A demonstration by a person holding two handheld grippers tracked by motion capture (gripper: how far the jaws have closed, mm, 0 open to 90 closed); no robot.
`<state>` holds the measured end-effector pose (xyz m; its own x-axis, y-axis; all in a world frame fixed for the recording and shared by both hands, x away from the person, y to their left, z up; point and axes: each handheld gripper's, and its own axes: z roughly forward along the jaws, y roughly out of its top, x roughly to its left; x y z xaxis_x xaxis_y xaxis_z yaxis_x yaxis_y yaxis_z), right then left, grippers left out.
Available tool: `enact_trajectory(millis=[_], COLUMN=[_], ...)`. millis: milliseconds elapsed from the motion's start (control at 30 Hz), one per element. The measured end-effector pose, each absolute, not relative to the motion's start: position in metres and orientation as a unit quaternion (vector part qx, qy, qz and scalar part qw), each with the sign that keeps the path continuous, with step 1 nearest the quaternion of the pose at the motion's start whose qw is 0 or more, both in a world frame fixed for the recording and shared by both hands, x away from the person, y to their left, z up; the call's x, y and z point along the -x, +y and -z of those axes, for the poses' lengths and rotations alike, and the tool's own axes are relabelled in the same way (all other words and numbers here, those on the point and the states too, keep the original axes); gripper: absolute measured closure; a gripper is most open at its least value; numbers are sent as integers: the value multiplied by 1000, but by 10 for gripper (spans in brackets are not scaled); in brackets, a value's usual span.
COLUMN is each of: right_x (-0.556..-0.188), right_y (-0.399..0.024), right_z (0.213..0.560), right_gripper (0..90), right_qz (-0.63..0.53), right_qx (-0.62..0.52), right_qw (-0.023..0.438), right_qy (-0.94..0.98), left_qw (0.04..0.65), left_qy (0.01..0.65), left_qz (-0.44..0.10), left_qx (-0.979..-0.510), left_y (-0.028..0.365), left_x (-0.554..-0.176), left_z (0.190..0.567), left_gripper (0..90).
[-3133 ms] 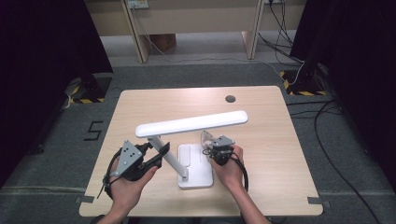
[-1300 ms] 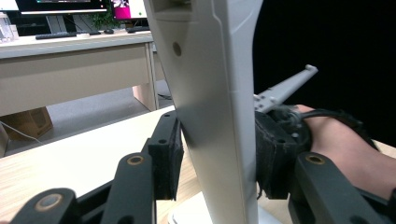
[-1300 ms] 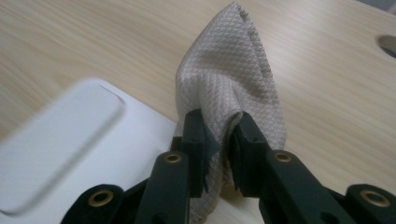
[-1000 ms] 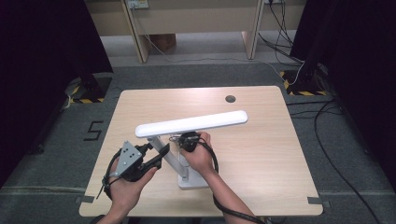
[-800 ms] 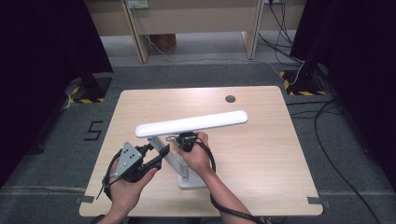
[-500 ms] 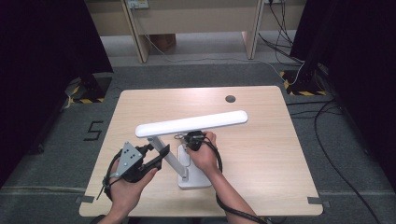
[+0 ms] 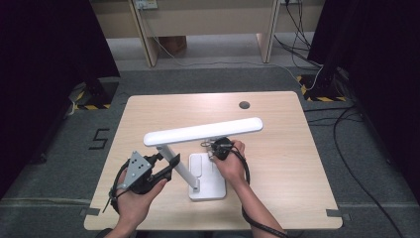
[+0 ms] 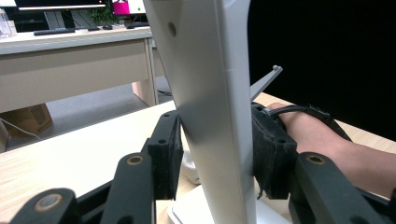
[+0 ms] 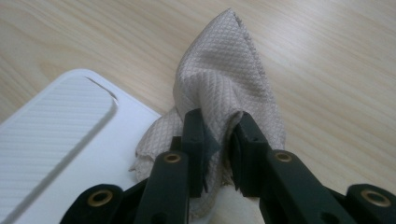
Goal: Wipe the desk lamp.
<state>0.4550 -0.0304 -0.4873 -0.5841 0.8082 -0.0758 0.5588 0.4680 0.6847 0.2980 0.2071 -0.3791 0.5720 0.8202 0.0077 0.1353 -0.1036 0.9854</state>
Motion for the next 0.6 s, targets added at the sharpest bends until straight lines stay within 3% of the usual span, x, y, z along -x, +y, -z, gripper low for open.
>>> enact_trajectory(millis=[600], right_x=[-453], right_y=[-98], right_z=[486], right_gripper=[769], right_qz=[-281], right_qx=[-460], right_qw=[228], right_qy=[810], left_qw=[568], left_qy=[350], left_qz=[-300], left_qx=[-682], left_y=[207], left_x=[-299], left_z=[379], left_gripper=[566])
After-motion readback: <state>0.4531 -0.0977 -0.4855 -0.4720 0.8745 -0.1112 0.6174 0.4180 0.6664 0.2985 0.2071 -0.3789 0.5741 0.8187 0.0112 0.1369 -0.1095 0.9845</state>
